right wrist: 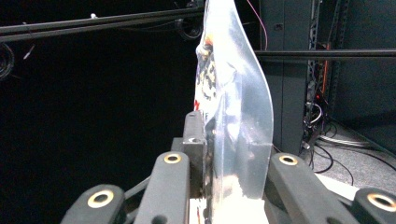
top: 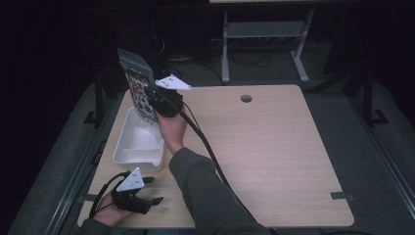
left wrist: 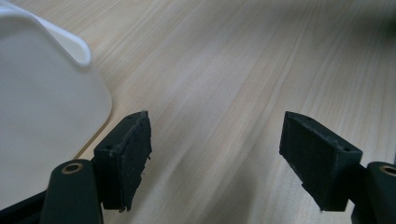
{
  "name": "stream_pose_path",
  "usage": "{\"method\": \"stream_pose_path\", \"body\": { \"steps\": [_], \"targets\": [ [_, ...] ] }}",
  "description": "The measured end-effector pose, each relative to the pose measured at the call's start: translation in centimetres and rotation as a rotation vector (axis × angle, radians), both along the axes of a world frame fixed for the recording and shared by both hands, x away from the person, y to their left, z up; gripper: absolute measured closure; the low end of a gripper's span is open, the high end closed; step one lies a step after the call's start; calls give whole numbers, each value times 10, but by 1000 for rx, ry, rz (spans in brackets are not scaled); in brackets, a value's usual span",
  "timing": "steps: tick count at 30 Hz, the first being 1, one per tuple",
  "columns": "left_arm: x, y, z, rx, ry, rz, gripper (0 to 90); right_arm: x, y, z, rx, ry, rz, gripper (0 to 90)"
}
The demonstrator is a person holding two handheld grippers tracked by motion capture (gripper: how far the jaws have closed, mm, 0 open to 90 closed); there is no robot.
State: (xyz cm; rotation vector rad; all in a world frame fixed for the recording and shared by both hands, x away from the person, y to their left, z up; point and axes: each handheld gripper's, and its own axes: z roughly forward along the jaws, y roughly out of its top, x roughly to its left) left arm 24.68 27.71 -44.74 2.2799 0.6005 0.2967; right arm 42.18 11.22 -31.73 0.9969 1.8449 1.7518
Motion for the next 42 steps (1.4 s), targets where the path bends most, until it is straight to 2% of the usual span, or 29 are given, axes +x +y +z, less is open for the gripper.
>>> {"method": "stream_pose_path", "body": {
  "steps": [3, 8, 15, 18, 27, 33, 40, 42],
  "targets": [
    [0, 0, 0, -2, 1, -1, 245, 3, 6, -7, -11, 6, -18, 756],
    [1, -1, -1, 0, 3, -3, 245, 4, 12, -19, 3, 11, -41, 755],
    [3, 0, -2, 1, 14, -3, 245, 7, 20, -34, -7, 29, -37, 756],
    [3, 0, -3, 0, 16, -5, 245, 6, 22, -38, 18, 35, -46, 756],
    [3, -1, -3, 5, 18, -17, 245, 4, 28, -53, -29, 35, -50, 754],
    [4, 0, -3, 1, 20, -11, 244, 1, 28, -54, -48, 53, -42, 749],
    [4, 0, -3, 3, 17, -8, 245, -4, 25, -51, -146, 84, -9, 737],
    [4, 0, -3, 5, 17, -9, 245, -4, 23, -51, -156, 99, -2, 735]
  ]
}}
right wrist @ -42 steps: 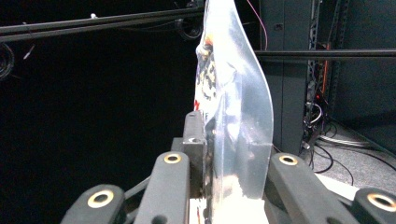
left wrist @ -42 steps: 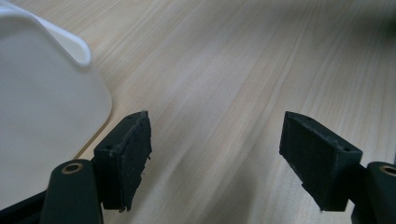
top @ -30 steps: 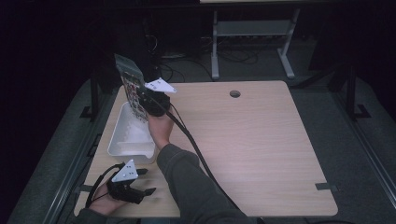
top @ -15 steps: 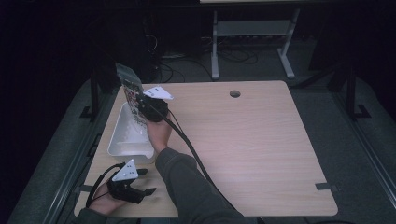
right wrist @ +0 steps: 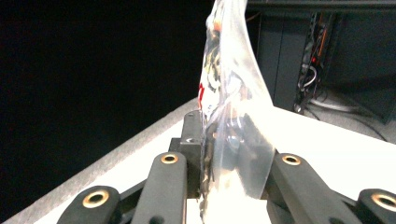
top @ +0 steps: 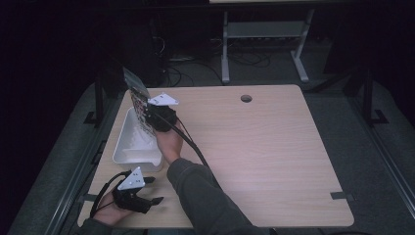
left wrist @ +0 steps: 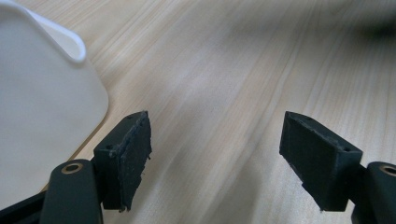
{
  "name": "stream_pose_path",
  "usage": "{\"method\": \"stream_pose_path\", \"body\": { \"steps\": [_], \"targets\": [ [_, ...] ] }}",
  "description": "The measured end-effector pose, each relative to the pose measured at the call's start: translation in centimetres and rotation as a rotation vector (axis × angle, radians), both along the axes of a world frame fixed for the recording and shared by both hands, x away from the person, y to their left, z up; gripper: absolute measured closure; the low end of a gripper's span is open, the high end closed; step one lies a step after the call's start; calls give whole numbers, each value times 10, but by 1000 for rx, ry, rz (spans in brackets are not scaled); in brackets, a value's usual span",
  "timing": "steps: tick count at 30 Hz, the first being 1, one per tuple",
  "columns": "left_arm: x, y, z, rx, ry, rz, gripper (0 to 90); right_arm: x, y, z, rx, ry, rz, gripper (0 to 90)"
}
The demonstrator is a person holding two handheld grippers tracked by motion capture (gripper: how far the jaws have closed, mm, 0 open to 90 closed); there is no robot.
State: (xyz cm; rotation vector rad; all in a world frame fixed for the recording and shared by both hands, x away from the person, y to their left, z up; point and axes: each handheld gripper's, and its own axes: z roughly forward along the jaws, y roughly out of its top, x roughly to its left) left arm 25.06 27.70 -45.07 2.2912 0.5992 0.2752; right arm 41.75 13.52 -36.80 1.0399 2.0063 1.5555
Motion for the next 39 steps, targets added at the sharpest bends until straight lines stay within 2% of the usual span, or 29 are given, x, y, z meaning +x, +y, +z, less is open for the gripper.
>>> {"method": "stream_pose_path", "body": {
  "steps": [7, 14, 21, 23, 27, 32, 39],
  "targets": [
    [0, 0, 0, 5, 0, 1, 245, -3, -8, -2, -48, 28, 7, 731],
    [1, 0, 0, 6, 2, 1, 244, -4, -11, -2, -56, 41, 10, 730],
    [2, 1, 0, 3, 2, 6, 245, 0, -16, -3, -24, 77, 20, 719],
    [2, 1, 0, 3, 5, 4, 245, 3, -18, -4, 8, 103, 42, 694],
    [2, 1, 0, -10, 5, 7, 245, 6, -20, -6, 7, 119, 56, 561],
    [2, 1, 0, -9, 6, 8, 244, 7, -25, -7, 26, 133, 87, 466],
    [1, 1, 0, -6, 4, 6, 244, 5, -32, -6, 24, 142, 143, 399]
  ]
}}
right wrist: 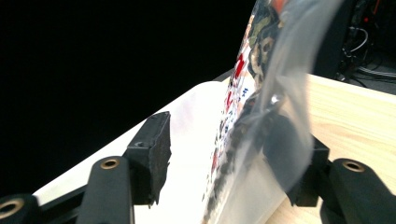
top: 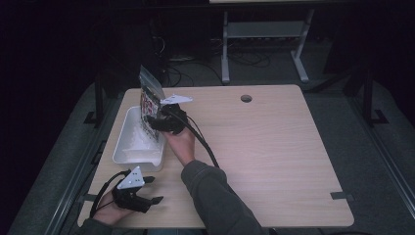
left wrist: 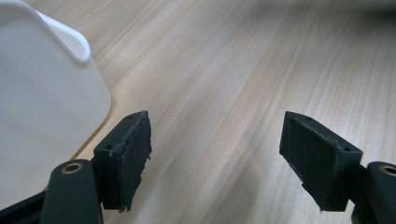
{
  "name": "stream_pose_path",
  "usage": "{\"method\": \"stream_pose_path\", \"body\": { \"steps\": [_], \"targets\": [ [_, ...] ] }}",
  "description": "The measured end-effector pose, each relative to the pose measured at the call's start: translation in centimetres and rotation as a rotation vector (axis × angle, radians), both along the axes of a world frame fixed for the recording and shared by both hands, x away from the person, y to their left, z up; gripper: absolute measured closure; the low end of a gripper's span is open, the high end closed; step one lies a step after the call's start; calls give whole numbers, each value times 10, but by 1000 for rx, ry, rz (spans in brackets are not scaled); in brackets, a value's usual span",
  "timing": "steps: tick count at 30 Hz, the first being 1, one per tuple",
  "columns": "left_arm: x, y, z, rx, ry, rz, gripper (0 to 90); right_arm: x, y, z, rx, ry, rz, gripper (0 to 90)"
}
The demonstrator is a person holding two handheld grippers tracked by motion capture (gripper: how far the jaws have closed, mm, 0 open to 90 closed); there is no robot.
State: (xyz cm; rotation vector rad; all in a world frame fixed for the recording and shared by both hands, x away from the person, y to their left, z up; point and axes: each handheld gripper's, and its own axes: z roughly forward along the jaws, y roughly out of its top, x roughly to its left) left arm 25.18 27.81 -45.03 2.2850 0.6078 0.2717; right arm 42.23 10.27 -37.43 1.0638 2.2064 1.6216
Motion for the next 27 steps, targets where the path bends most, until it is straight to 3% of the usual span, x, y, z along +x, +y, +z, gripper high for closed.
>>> {"method": "stream_pose_path", "body": {
  "steps": [27],
  "targets": [
    [0, 0, 0, 3, 3, -5, 243, -16, -70, 4, 38, 42, 97, 286]
  ]
}}
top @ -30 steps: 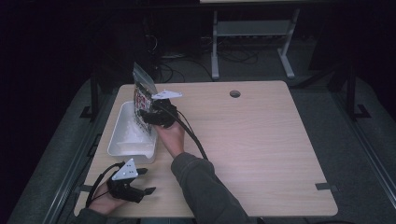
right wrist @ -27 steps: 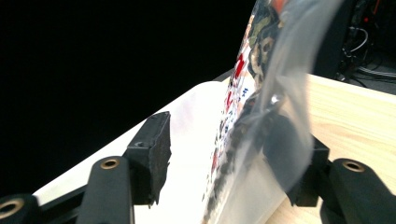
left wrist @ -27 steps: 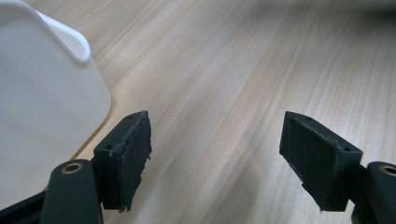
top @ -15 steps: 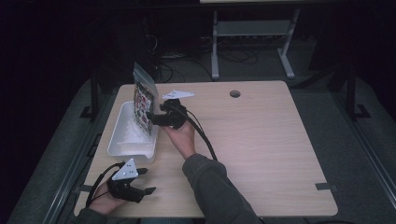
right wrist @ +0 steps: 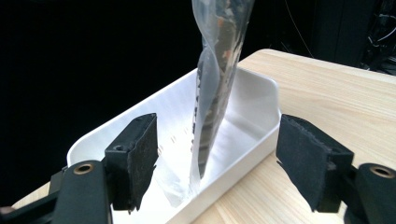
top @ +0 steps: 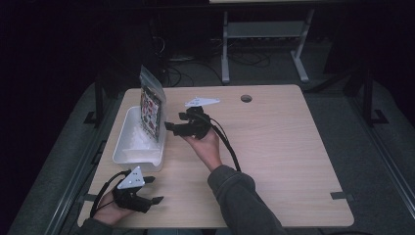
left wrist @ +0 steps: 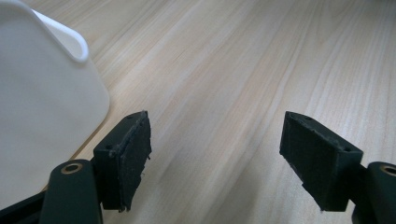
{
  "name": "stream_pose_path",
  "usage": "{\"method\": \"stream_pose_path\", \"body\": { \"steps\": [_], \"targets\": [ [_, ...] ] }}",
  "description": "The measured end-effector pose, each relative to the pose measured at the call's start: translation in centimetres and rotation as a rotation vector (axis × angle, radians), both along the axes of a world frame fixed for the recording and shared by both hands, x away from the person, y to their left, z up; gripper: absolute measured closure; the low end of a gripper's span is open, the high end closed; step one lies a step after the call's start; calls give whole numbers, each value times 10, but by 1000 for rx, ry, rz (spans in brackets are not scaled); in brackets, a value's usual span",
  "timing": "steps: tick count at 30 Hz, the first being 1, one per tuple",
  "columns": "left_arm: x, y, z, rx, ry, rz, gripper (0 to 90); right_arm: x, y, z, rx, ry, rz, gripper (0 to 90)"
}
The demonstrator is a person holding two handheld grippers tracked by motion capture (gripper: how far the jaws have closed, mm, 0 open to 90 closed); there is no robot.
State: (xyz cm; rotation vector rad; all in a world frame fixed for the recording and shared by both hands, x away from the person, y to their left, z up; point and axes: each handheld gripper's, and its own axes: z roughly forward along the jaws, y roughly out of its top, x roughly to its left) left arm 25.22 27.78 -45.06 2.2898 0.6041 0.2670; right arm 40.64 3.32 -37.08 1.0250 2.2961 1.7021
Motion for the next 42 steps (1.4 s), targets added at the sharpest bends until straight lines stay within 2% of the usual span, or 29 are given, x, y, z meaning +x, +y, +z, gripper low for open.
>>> {"method": "stream_pose_path", "body": {
  "steps": [18, 32, 42],
  "targets": [
    [0, -1, -1, -4, 6, -2, 241, -17, -43, -1, -14, 16, 58, 257],
    [0, -2, -2, -3, 9, -5, 239, -24, -72, -1, -19, 30, 60, 247],
    [-1, -2, -2, 2, 9, -9, 239, -32, -101, -4, -11, 39, 56, 246]
  ]
}}
